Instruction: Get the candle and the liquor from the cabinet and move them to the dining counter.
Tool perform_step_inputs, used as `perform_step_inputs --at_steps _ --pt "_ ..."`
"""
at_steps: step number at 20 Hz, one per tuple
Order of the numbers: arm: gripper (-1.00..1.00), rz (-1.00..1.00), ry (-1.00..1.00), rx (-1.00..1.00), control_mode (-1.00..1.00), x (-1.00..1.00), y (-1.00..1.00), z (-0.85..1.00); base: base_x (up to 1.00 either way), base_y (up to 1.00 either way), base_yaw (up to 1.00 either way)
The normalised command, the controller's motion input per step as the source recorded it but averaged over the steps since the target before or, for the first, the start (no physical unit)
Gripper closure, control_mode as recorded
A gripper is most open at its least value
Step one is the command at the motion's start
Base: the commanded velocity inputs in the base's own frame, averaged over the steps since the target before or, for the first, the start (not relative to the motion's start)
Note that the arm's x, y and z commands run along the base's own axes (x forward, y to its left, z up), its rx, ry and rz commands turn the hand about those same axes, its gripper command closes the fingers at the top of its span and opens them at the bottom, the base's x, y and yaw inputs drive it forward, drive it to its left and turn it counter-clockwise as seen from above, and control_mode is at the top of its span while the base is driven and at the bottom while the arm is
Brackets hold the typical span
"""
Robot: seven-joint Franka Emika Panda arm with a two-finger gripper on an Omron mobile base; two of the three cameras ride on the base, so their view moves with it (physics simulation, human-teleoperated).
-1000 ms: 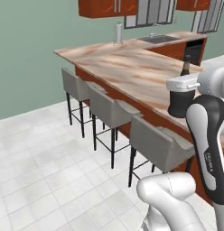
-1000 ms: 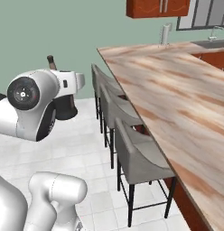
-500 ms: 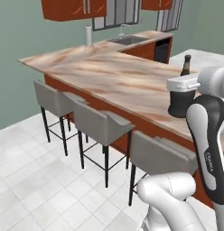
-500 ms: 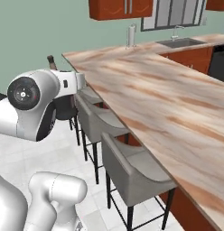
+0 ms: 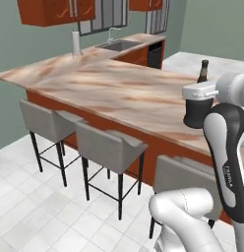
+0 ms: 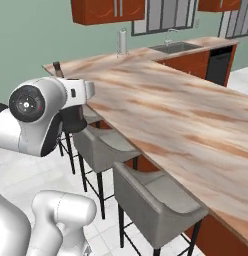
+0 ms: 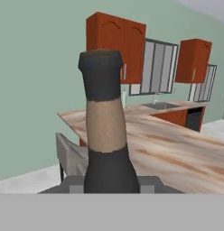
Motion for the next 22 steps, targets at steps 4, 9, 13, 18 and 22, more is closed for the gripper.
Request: perform_step_inputs --at_steps 4,9,13,18,22 --pt "1.0 0.0 0.0 0.0 1.0 0.0 0.0 0.0 0.23 0.6 -0.36" --pt "1.0 0.0 0.0 0.0 1.0 0.0 0.0 0.0 0.31 0.55 -0.39" --pt "1.0 0.0 0.0 0.0 1.0 0.0 0.0 0.0 0.36 0.52 -0.4" --pt "1.0 0.0 0.0 0.0 1.0 0.0 0.0 0.0 0.36 0.5 -0.42" --pt "1.0 0.0 0.0 0.0 1.0 0.0 0.0 0.0 0.37 0.5 -0.4"
